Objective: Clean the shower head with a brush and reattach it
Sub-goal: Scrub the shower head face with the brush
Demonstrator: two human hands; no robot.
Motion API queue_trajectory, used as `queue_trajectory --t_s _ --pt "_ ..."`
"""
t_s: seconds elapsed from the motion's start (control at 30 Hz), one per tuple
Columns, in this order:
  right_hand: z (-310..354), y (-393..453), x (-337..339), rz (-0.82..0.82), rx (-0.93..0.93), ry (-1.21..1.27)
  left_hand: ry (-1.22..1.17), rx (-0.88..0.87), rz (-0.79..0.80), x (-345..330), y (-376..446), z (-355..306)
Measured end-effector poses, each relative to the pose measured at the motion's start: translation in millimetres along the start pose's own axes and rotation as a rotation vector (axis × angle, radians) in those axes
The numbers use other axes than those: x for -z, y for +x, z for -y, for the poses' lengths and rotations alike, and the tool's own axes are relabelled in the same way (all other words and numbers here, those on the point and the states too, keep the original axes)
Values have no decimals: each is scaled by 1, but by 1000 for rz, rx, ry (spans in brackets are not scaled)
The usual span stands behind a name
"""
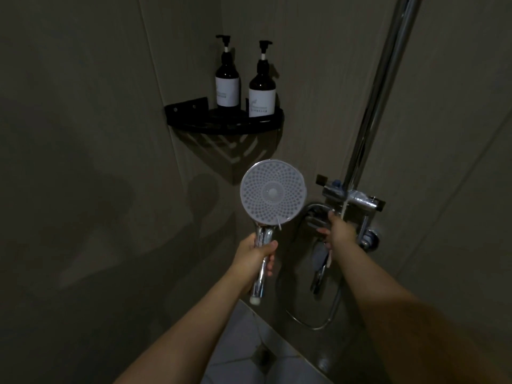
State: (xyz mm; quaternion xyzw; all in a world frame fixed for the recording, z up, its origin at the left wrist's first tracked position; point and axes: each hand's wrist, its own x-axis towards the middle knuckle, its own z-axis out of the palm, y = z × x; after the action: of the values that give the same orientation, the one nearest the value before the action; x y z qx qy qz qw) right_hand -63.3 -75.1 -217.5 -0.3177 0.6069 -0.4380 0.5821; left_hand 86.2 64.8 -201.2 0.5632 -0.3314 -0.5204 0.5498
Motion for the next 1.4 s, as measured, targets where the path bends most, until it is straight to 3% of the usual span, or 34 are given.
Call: queue_trajectory --t_s 0.2,0.43,0.67,0.9,1.03,1.23,1.4 --pt "-7 -3 4 191 -77 381 9 6 -5 -1 5 1" --pt "-4 -2 3 114 -78 282 -7 14 -1 -7 9 5" --pt "0 -6 2 135 -100 319 -14 13 6 -13 10 6" --pt "9 -9 -11 -158 -94 168 -16 17 13 -12 11 7" --pt "13 -17 -17 -331 9 -4 -1 -7 26 -8 10 6" --pt "16 -30 -27 -482 87 -362 14 5 11 4 14 5" --pt "7 -32 -32 -522 156 -511 8 12 7 11 17 5"
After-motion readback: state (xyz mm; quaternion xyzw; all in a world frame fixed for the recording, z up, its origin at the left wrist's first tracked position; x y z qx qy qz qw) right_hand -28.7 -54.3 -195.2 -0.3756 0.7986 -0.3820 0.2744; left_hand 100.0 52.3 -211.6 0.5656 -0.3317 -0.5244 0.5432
